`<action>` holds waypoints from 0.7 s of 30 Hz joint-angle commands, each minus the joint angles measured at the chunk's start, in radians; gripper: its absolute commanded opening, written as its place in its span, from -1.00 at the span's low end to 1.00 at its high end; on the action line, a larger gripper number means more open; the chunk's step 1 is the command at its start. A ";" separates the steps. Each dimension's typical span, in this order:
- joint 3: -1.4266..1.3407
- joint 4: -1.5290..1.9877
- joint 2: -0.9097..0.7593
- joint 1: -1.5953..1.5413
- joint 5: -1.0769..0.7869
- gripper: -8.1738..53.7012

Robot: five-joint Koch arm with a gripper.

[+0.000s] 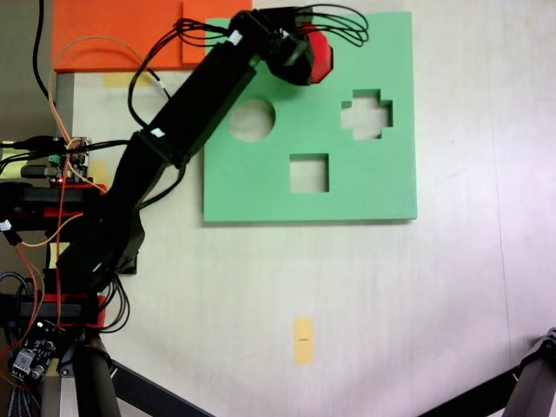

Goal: Put the octagonal pillar block into the corresponding hole

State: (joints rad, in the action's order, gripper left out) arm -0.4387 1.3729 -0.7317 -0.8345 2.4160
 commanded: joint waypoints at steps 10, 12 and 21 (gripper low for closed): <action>0.026 0.043 -0.064 -0.023 -0.040 0.95; 0.028 0.057 -0.104 -0.026 -0.041 0.95; 0.025 0.288 -0.462 0.054 -0.503 0.95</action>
State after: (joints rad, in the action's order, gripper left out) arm -0.4372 1.6260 -1.1137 -0.8007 1.9620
